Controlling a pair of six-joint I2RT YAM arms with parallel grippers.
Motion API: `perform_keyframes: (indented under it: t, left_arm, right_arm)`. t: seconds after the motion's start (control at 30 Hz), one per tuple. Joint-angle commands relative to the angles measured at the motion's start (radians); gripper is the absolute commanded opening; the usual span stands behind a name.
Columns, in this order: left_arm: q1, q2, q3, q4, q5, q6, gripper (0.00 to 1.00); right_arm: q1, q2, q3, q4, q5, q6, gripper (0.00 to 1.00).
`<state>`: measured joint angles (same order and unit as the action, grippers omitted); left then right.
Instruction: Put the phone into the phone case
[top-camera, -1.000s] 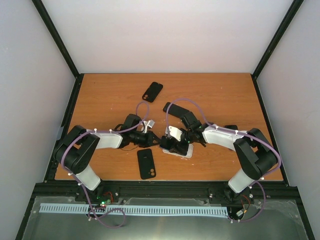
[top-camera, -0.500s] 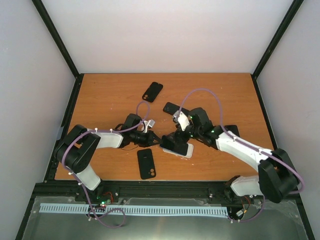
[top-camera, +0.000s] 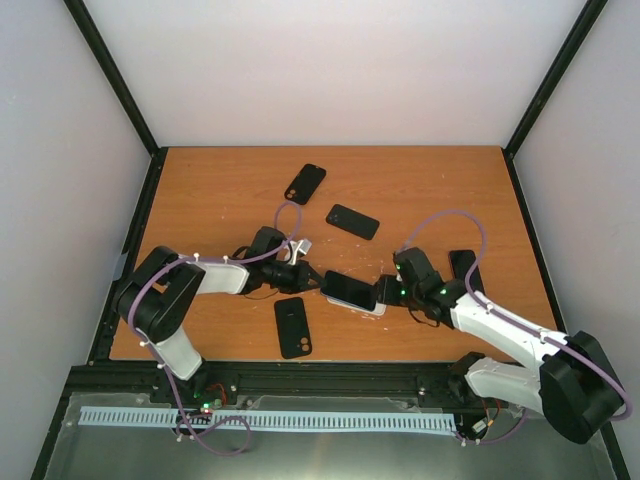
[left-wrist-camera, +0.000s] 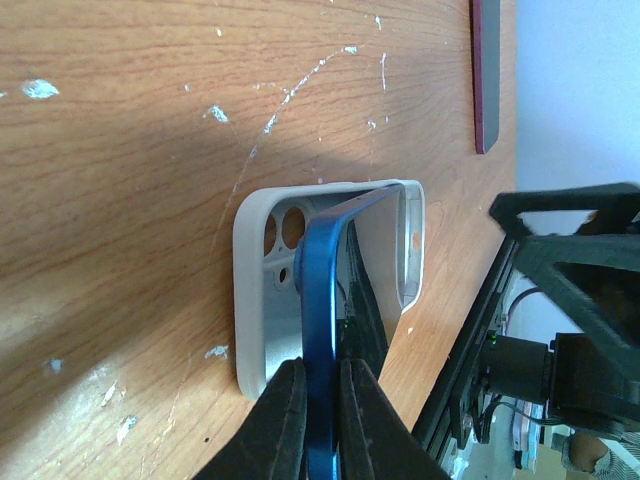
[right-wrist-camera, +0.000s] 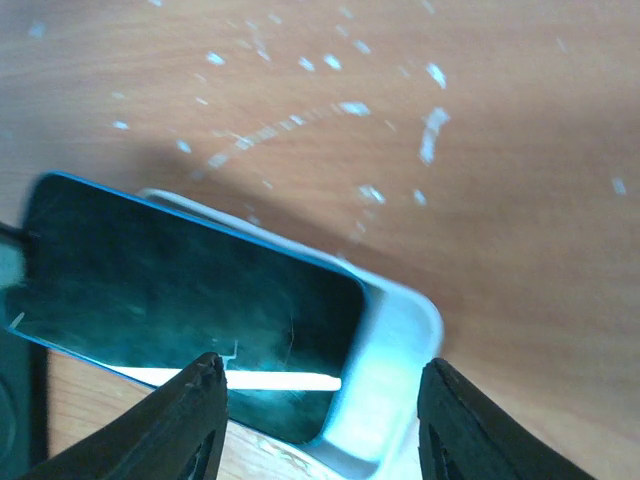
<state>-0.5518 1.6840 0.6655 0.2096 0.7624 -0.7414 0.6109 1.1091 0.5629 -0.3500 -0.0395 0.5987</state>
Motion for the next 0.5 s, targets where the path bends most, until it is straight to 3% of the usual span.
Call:
perform_keyframes:
  t: [0.0,0.2,0.47]
  left_arm:
    - [-0.016,0.018,0.029,-0.021,-0.05,0.012,0.04]
    - [-0.017,0.021,0.035,-0.033,-0.06,0.014,0.05]
    - [-0.017,0.022,0.029,-0.042,-0.072,0.019,0.05]
  right_arm:
    - [-0.004,-0.044,-0.08,0.004,0.081,0.217,0.51]
    - [-0.003,-0.065,-0.16,0.07,0.084,0.294,0.55]
    - [-0.004,-0.024,-0.204,0.182,0.043,0.305,0.49]
